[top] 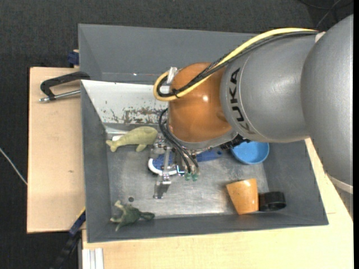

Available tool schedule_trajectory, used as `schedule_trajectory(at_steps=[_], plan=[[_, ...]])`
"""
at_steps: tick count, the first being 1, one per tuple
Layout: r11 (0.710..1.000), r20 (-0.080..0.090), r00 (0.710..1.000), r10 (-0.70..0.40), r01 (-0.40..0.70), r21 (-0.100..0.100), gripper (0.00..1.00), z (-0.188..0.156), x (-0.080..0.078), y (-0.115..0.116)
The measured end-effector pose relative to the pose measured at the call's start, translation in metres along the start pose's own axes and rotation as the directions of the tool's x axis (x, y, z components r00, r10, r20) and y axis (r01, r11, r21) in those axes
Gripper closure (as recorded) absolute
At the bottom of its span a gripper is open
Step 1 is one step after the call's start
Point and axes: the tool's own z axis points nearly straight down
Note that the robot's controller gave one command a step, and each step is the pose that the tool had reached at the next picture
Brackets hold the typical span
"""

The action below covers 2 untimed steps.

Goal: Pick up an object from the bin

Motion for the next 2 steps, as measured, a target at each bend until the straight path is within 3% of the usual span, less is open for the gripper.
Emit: schedule_trajectory(at_steps=[1, 2], plan=[[0.973, 0.014, 0.973, -0.229, 0.229, 0.0, 0.0, 0.0751, -0.0568, -0.0448], [0.974, 0.019, 0.973, -0.228, 0.229, -0.001, 1.0, 0.0738, -0.0578, -0.0438]])
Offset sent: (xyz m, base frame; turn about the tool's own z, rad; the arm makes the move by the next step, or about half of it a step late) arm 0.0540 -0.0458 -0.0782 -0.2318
